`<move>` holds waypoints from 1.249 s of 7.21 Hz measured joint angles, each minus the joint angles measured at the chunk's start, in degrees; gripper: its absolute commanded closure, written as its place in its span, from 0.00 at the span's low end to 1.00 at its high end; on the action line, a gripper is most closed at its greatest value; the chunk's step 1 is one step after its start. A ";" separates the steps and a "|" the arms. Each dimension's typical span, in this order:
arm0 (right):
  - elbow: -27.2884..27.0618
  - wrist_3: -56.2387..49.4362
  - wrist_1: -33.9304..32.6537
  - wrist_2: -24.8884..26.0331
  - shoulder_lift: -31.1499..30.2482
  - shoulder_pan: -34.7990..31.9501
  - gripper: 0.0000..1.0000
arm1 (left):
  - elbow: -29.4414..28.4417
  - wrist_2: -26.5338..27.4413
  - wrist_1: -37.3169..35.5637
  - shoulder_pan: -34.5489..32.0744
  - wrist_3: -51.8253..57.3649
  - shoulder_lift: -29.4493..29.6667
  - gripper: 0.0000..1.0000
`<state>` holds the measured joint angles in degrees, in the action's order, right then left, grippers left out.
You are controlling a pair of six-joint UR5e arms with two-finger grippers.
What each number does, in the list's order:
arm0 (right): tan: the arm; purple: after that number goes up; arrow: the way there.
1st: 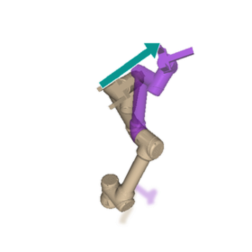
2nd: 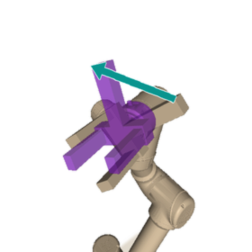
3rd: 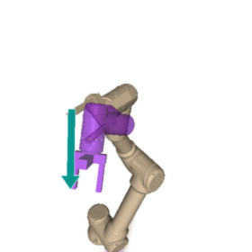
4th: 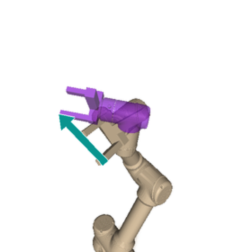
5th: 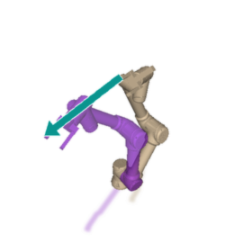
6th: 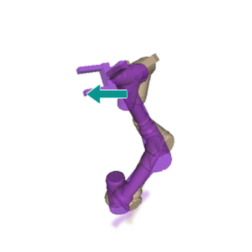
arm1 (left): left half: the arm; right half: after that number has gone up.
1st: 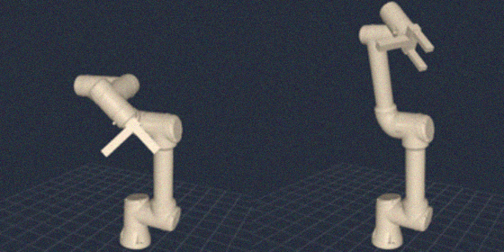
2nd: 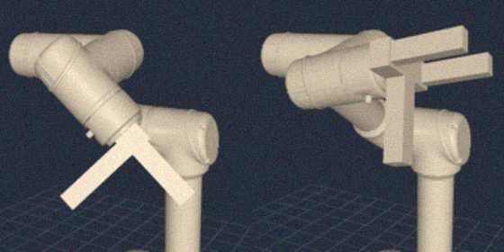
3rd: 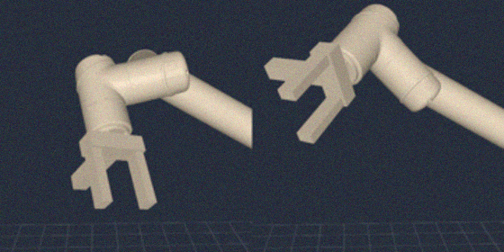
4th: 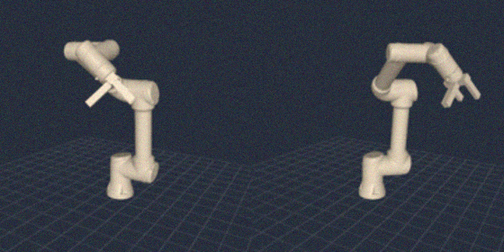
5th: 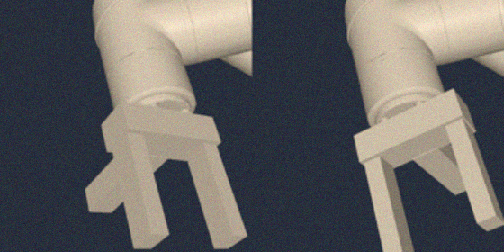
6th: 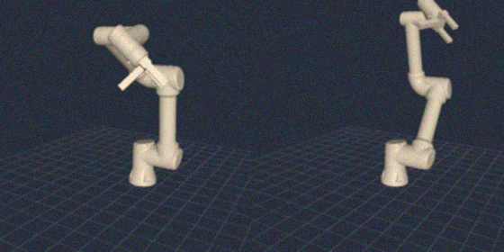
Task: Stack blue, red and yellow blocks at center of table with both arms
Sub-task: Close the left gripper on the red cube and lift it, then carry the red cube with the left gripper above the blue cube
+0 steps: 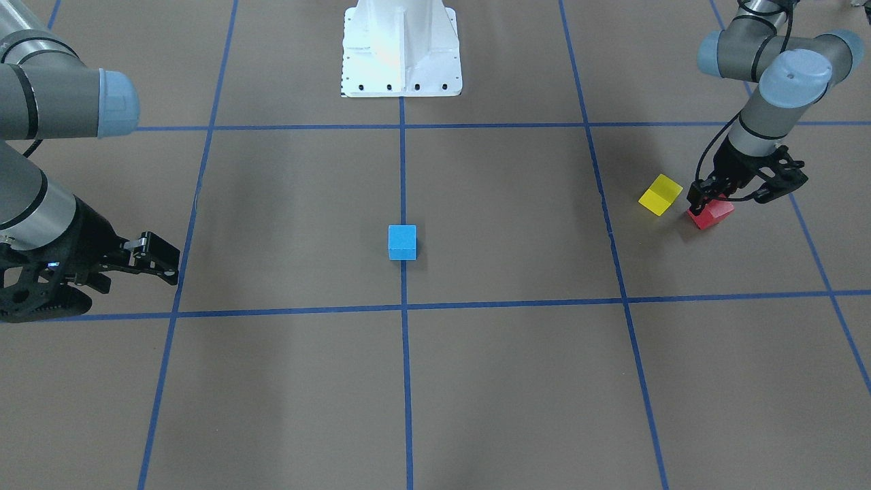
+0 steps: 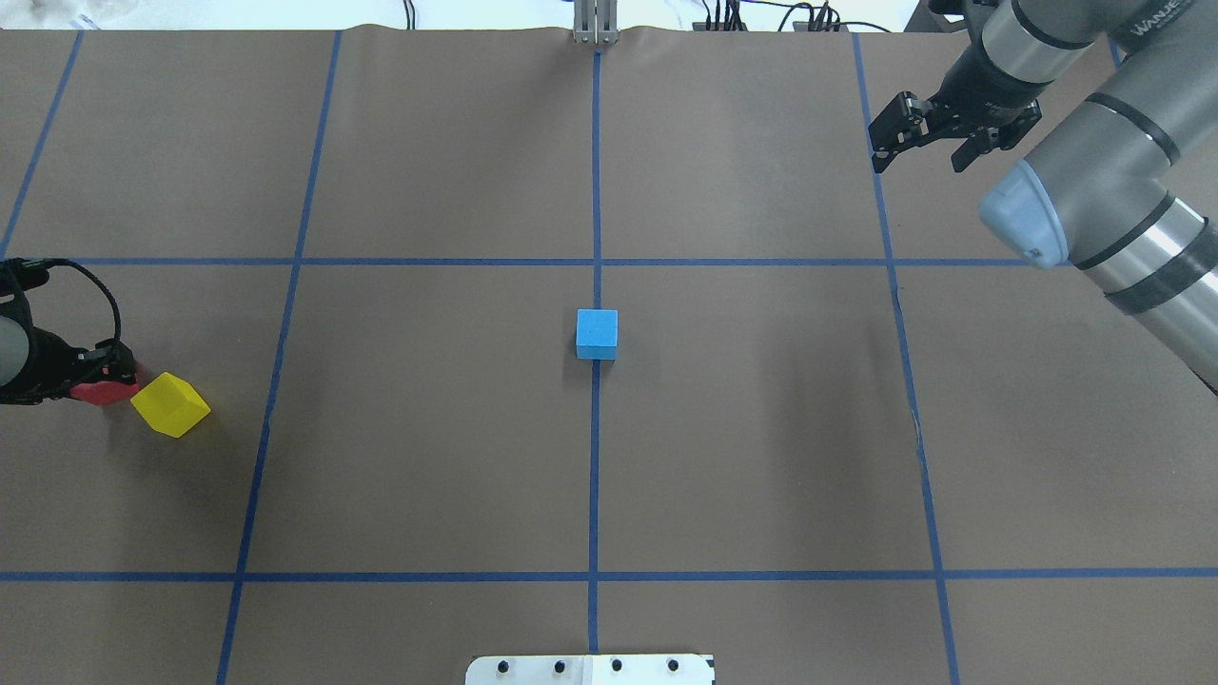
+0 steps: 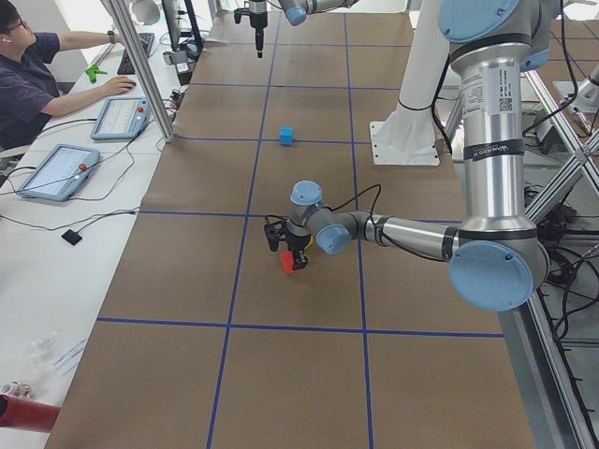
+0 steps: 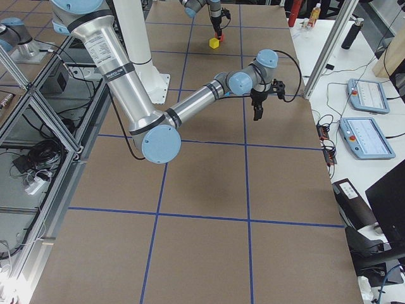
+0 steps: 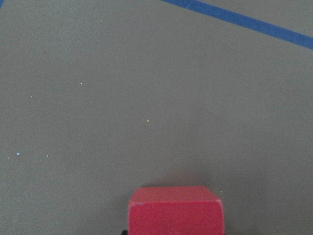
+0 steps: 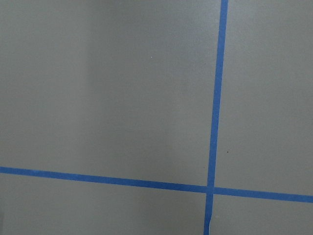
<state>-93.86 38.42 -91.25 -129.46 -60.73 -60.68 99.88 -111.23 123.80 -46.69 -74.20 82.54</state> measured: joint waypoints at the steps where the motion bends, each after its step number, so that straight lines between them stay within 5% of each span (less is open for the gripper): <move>1: -0.18 0.04 0.01 0.00 -0.19 -0.03 0.00 | 1.27 -0.25 -0.47 -0.41 1.14 -0.04 1.00; 4: -1.92 -0.10 0.03 -0.10 -2.13 -0.06 0.00 | 10.29 -0.58 -17.08 -1.72 11.14 7.08 1.00; 7: -3.97 -0.62 0.12 -0.19 -4.83 -0.57 0.00 | 9.07 -0.98 -40.03 6.15 12.35 33.78 1.00; 9: -5.16 -3.51 0.24 -0.53 -8.17 -3.05 0.00 | 1.12 -0.29 -43.93 10.45 12.12 48.63 1.00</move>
<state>-99.02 34.91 -91.01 -129.99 -68.90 -63.72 101.00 -111.52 79.88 -36.24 -62.08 131.17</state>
